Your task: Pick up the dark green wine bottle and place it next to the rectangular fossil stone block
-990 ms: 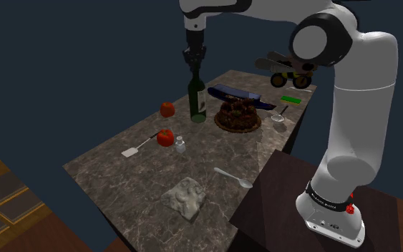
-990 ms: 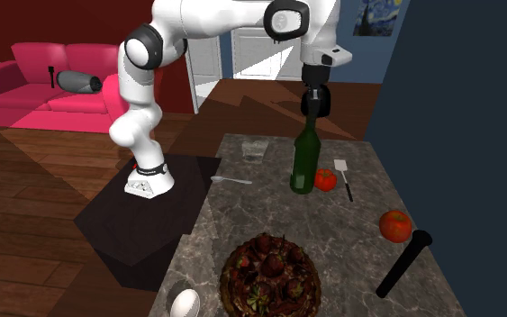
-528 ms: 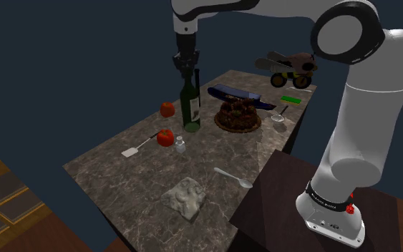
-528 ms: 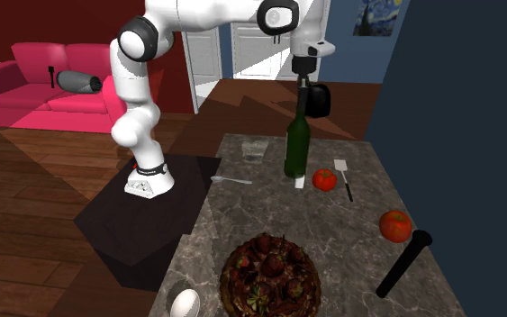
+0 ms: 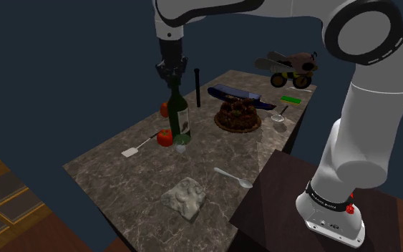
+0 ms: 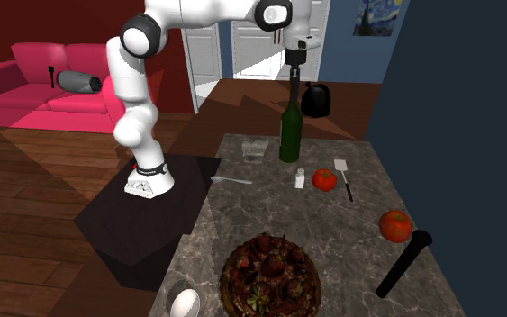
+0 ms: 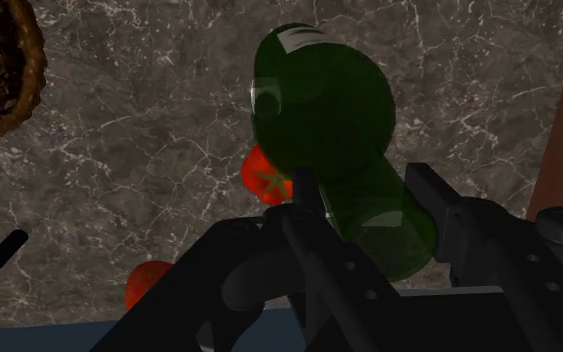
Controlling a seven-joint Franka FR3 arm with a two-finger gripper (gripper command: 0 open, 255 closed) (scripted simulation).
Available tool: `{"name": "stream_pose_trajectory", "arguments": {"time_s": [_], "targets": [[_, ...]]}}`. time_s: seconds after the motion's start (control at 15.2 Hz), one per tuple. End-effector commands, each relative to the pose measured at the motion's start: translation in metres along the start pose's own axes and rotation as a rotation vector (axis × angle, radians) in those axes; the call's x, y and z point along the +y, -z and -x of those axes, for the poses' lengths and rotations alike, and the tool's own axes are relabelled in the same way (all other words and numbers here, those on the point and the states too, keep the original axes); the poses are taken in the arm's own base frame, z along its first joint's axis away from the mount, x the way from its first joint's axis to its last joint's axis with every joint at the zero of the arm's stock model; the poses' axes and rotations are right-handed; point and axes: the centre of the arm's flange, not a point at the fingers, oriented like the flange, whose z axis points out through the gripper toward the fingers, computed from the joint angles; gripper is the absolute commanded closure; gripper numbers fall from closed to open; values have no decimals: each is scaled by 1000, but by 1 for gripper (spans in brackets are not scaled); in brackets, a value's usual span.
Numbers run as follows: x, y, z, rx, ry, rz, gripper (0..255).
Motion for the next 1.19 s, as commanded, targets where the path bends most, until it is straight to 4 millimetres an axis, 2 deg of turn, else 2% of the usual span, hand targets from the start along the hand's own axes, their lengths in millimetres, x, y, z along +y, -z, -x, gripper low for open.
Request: {"name": "stream_pose_trajectory", "arguments": {"time_s": [0.0, 1.12], "targets": [[-23, 2, 10, 1, -1, 0, 255], [-239, 7, 71, 1, -1, 0, 255]]}}
